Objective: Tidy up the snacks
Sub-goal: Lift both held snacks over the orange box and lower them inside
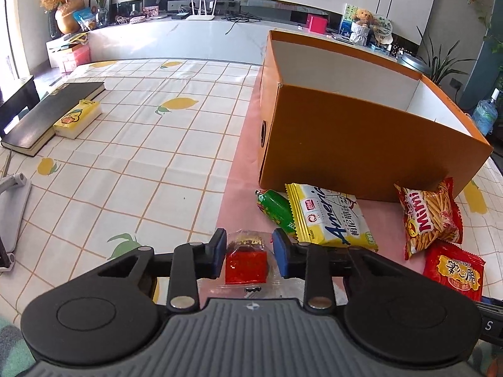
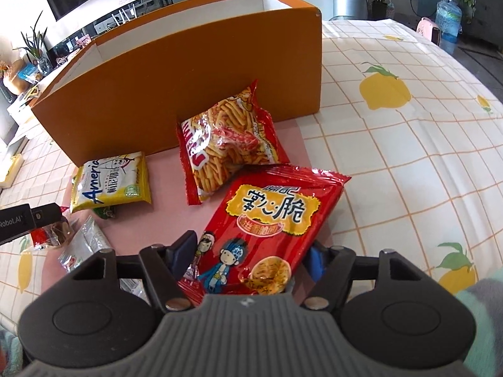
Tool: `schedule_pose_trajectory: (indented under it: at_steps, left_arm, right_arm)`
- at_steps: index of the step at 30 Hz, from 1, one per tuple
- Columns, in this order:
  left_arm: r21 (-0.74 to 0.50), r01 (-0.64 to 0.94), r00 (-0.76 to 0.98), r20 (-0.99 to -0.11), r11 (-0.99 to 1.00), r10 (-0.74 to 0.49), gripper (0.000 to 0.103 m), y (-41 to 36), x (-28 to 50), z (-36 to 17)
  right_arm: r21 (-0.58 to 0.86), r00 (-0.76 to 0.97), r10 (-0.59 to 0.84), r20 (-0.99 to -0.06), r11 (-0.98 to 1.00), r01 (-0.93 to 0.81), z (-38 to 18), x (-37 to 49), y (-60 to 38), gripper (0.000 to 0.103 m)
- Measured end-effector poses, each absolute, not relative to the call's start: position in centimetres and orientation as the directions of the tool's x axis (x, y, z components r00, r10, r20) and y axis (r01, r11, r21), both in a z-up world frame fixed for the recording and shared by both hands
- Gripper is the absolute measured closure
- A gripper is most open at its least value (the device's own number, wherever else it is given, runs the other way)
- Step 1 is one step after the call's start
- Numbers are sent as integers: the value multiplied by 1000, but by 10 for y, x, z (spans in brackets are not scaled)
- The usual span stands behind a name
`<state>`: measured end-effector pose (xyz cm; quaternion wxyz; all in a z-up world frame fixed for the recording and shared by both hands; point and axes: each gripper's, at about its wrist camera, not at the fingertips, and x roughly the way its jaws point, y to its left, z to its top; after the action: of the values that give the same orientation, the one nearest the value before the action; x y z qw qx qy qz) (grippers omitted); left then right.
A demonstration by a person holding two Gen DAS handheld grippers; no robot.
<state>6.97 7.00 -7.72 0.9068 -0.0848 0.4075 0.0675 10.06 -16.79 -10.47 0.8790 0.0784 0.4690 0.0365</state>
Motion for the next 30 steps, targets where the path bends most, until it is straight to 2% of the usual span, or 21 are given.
schedule_pose_trajectory:
  at_steps: [15,30]
  left_arm:
    - [-158,-113,719,-694,981,-29,74,59,48,-45]
    - [-209,1,760,-635,978,-137,77,42,34,-18]
  right_arm:
    - [197,584,175,-793,980,-27,-91,75,-176,36]
    - [215,670,228,-707,971,-104,-54,57,-180,36]
